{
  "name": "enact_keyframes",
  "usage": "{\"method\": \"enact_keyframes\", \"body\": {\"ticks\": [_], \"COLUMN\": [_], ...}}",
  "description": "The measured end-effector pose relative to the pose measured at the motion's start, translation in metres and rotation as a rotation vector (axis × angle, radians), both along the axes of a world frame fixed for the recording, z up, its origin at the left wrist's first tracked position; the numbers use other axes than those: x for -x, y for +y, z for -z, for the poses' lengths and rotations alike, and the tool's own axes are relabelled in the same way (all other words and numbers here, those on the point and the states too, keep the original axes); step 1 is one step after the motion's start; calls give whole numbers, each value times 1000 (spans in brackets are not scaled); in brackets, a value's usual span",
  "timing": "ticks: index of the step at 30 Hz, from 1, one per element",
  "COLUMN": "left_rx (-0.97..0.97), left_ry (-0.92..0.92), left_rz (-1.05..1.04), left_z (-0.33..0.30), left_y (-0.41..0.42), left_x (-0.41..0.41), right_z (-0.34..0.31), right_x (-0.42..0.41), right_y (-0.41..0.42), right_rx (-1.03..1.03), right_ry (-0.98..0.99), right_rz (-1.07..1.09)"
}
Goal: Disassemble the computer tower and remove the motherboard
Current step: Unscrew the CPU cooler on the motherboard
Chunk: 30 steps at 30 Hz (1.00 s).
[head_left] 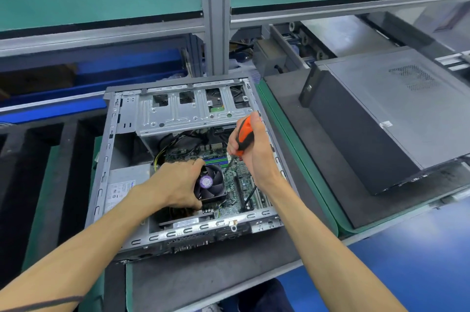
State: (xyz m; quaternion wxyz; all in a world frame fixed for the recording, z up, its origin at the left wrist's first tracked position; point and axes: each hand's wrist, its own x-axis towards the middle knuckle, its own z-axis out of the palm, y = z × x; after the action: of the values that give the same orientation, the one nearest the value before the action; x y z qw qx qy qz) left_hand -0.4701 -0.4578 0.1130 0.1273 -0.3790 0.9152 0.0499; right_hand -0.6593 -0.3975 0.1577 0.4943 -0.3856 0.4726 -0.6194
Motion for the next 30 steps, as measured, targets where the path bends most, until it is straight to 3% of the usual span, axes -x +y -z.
{"method": "enact_keyframes", "body": {"ticks": [9,20,25,30], "left_rx": [-13,-18,-21,-20], "left_ry": [15,4,7,6], "left_rz": [-12,0,-4,-9], "left_z": [2,-2,1,4], "left_y": [2,4,4,3], "left_x": [0,3,2,2], "right_z": [5,-10,-15,-19], "right_x": [1,1,-1,1], "right_y": [-1,0,-4,-3], "right_rx": [30,23,119,99], "right_ry": [-22,160,73,139], "right_rz": [13,-15,64,151]}}
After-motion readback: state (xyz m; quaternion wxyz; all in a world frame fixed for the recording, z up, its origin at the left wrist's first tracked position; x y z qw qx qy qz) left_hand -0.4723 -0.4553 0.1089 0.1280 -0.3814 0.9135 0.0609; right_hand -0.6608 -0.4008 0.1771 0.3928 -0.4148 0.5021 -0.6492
